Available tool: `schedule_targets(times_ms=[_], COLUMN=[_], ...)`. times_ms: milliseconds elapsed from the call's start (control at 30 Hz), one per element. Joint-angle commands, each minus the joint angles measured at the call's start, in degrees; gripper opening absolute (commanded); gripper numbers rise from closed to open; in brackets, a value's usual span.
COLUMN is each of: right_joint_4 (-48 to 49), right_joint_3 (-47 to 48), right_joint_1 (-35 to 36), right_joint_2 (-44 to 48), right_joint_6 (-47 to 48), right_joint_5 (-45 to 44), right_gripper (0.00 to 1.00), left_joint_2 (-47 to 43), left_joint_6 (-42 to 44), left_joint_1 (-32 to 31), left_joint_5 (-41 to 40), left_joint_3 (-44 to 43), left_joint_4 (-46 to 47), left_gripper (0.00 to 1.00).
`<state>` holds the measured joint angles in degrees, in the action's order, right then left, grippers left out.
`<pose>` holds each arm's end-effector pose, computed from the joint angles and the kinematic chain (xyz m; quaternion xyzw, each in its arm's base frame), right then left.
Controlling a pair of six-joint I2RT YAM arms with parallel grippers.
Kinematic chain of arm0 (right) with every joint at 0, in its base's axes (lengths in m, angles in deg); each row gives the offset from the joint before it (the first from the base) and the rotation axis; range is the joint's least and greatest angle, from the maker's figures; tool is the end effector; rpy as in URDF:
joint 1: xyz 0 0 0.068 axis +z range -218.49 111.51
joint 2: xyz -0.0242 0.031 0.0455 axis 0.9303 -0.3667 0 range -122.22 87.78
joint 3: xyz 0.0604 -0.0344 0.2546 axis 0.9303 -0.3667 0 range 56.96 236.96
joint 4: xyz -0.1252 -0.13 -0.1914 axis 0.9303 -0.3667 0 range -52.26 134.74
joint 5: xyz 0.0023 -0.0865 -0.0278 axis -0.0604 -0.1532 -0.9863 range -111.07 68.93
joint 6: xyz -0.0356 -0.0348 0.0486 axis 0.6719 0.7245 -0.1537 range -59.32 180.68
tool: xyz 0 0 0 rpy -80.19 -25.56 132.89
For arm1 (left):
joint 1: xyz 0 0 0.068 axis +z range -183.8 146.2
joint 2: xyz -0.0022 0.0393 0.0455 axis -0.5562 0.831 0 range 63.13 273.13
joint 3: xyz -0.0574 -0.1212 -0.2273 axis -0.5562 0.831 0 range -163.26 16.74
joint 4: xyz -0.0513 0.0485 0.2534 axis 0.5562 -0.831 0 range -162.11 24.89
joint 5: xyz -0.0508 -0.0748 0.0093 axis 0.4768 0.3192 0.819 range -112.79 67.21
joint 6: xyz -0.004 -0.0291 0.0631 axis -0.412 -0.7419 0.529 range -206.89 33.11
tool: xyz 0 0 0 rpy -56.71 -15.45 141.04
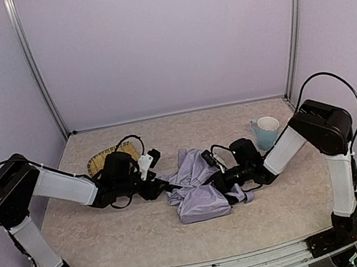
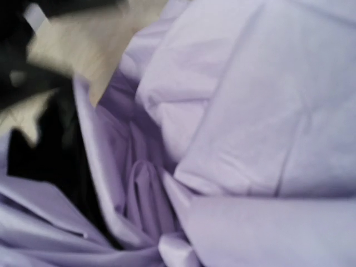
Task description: Put away the umbrella
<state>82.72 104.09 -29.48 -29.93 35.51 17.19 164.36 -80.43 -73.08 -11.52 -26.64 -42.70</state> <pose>0.2708 0.2644 0.0626 -0.2561 0.8037 0.4845 0.2317 0.2695 -0.2347 0.1114 0.3853 0.7974 -0.2127 0.4129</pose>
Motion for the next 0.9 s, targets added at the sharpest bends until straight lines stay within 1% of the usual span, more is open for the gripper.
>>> schedule_targets(times_ms=[0,67,100,167,200,233,300,467,600,700,767,800,867], right_joint_4=[-10.77,-13.02,-13.69,-14.76,-15.23,-15.86,-16.99,-18.25,-18.46,-20.02,-22.28,-23.67,-27.87], right_joint_3=[-1.02,-0.19,0.31,1.34,1.95,2.48,3.53,5.21,5.34,5.80,6.27,6.54,6.89], right_joint_1=[0.02,0.02,0.02,0.02,0.02,0.02,0.02,0.02,0.05,0.11,0.07,-0.10,-0.99], right_joint_2=[-4.69,-4.94,-4.98,-5.14,-5.23,-5.41,-5.57,-6.30,-6.01,-5.23,-3.38,-2.08,1.81], right_joint_6=[1.01,1.60,1.88,2.03,2.17,2.29,2.68,2.67,2.89,3.68,4.92,5.78,7.77], right_joint_5=[-0.51,-0.45,-0.27,0.59,1.10,1.30,1.48,3.07,4.72,5.51,6.07,6.15,5.49], right_gripper=[0.00,0.00,0.00,0.00,0.00,0.00,0.00,0.00,0.00,0.00,0.01,0.06,0.28], left_joint_2=[-10.91,-15.02,-16.70,-18.96,-19.03,-18.47,-15.97,-6.58,0.56,4.99,7.44,8.57,10.03], left_joint_6=[1.21,6.20,9.59,18.05,21.72,25.36,28.22,30.49,31.95,30.81,29.36,28.66,27.39], left_joint_1=[-1.36,-5.04,-7.39,-13.01,-15.63,-18.82,-21.87,-23.73,-23.60,-23.11,-22.27,-21.71,-20.36], left_joint_5=[-11.49,-10.24,-8.01,-2.41,-1.31,-1.76,-4.17,-9.28,-12.36,-11.25,-8.63,-7.07,-4.10], left_joint_3=[4.63,5.88,6.60,8.11,8.92,9.75,9.32,2.14,-1.95,-5.20,-8.00,-9.22,-10.67], left_joint_4=[7.91,6.18,4.41,1.07,0.49,0.18,-0.61,-5.79,-6.07,-8.33,-13.81,-16.16,-20.02], left_gripper=[0.65,0.62,0.61,0.63,0.65,0.70,0.78,0.83,0.83,0.80,0.74,0.71,0.63])
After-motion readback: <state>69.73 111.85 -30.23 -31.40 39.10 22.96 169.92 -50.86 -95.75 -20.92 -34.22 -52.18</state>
